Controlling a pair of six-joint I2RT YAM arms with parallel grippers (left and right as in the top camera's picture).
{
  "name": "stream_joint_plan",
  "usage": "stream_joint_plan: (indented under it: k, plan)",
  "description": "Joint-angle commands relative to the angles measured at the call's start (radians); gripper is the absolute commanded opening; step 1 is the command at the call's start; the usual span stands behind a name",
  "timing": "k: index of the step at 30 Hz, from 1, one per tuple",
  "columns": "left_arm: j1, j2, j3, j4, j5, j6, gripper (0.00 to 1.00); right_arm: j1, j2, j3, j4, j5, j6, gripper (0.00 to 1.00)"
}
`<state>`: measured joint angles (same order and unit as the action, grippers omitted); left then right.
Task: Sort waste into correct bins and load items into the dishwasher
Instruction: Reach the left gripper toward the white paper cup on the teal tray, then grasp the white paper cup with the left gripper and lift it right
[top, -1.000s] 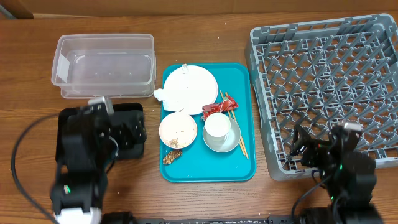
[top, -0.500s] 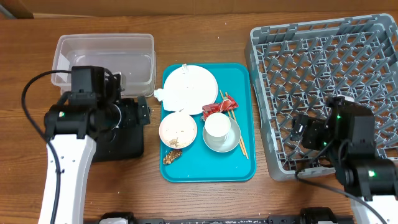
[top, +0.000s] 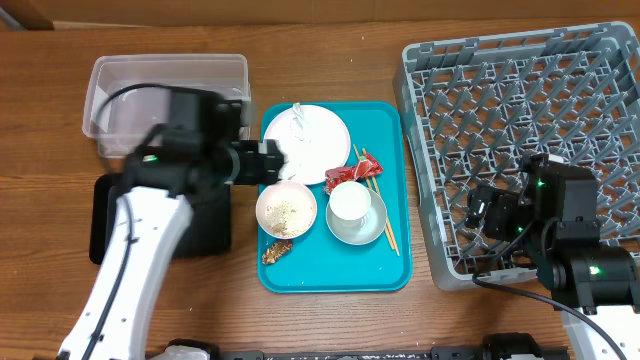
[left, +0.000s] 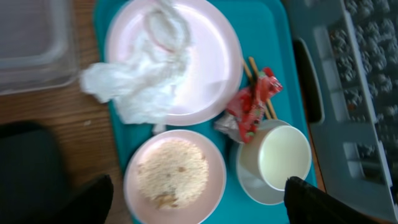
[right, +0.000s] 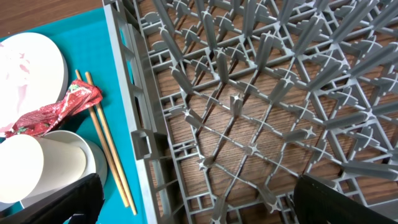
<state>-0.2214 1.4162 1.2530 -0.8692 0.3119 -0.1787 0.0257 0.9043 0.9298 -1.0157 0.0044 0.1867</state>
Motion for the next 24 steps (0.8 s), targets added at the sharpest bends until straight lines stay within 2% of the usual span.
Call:
stream_joint_plan:
  k: [1, 8, 13, 15, 19, 24]
  plan:
    - [-0.093, 0.063, 0.021, 0.026, 0.01, 0.021, 0.87, -0.005, -0.004, 0.033, 0.003, 0.006, -0.005, 1.0]
    - [-0.238, 0.232, 0.021, 0.046, -0.008, 0.018, 0.75, -0.005, -0.004, 0.033, 0.002, 0.006, -0.005, 1.0]
    - [-0.29, 0.33, 0.021, 0.072, -0.008, 0.018, 0.64, -0.005, -0.004, 0.033, 0.002, 0.006, -0.005, 1.0]
    - [-0.299, 0.357, 0.021, 0.086, -0.008, 0.018, 0.56, -0.005, -0.004, 0.033, 0.0, 0.006, -0.005, 1.0]
    - [-0.305, 0.391, 0.021, 0.089, -0.008, 0.018, 0.26, -0.005, -0.004, 0.033, -0.005, 0.006, -0.005, 1.0]
    - [-0.301, 0.387, 0.022, 0.089, -0.008, 0.018, 0.08, -0.005, -0.004, 0.033, -0.005, 0.006, -0.005, 1.0]
